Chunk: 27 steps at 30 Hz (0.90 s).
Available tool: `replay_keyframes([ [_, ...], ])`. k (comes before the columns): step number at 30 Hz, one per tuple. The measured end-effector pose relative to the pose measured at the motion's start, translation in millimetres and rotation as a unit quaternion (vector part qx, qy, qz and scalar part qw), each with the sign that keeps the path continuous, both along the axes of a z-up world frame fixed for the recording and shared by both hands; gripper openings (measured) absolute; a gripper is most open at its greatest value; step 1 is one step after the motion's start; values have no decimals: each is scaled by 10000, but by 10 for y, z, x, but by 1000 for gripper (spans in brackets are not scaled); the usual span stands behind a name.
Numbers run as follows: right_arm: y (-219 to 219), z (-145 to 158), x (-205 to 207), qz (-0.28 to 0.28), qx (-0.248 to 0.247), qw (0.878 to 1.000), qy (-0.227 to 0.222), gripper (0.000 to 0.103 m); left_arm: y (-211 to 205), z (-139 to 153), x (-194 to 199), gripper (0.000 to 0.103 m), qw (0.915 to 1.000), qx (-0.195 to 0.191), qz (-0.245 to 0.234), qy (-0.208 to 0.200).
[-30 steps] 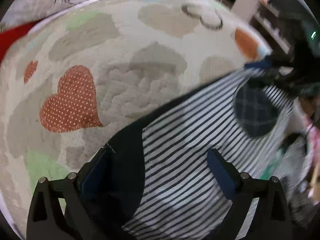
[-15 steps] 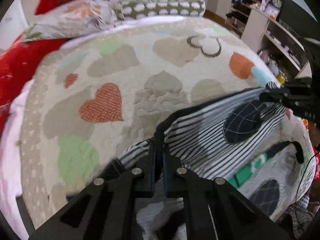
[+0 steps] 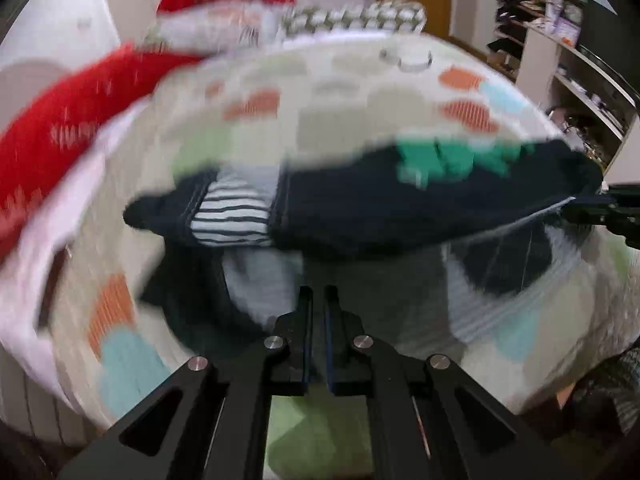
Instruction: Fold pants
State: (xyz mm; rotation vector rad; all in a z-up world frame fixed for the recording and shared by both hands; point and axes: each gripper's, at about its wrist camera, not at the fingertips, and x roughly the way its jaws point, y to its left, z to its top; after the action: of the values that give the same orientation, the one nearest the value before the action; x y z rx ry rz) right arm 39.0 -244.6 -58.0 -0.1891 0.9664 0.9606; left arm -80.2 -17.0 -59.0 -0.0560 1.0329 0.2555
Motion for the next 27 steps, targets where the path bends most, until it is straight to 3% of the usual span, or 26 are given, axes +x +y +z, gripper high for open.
replay_keyframes([
  [2, -156, -153, -50, -258, 46, 9991, 320, 14, 53, -97, -149, 5, 9994, -250, 242, 76],
  [6, -571, -215, -112, -871, 424, 9931, 663, 15, 236, 27, -539, 7, 9934, -892, 652, -292],
  [8, -819, -168, -158, -1234, 651, 9880, 665, 25, 352, 163, -718, 21, 9888, -1084, 844, -580],
  [10, -1064, -115, -181, -1661, 912, 9798, 636, 41, 499, 276, -766, 64, 9836, -1179, 1107, -793],
  [11, -1178, -99, -181, -1856, 1063, 9748, 631, 48, 605, 317, -755, 72, 9790, -1258, 1325, -907],
  [14, -1335, -97, -150, -2180, 1291, 9649, 692, 49, 881, 327, -551, 75, 9660, -1720, 1646, -1012],
  [16, -1344, -114, -125, -2263, 1316, 9625, 712, 49, 1007, 250, -336, 75, 9585, -2009, 1781, -961],
  [18, -1307, -142, -105, -2280, 1310, 9619, 752, 49, 1057, 162, -140, 75, 9567, -2146, 1792, -815],
  [19, -1296, -151, -83, -2278, 1309, 9618, 776, 49, 1064, 107, -36, 69, 9563, -2168, 1833, -701],
  [20, -1281, -168, -77, -2289, 1303, 9614, 799, 49, 1058, 60, 42, 56, 9567, -2149, 1876, -584],
  [21, -1283, -177, -64, -2320, 1297, 9607, 798, 49, 1038, 11, 95, 11, 9578, -2106, 1917, -402],
  [22, -1291, -189, -65, -2355, 1286, 9601, 783, 49, 998, -53, 135, 11, 9577, -2117, 1945, -147],
  [25, -1346, -189, -68, -2437, 1304, 9580, 766, 49, 844, -24, 29, 10, 9647, -1717, 1994, -70],
  [27, -1381, -154, -48, -2463, 1354, 9569, 732, 49, 809, 18, -119, 10, 9621, -1798, 2048, -97],
])
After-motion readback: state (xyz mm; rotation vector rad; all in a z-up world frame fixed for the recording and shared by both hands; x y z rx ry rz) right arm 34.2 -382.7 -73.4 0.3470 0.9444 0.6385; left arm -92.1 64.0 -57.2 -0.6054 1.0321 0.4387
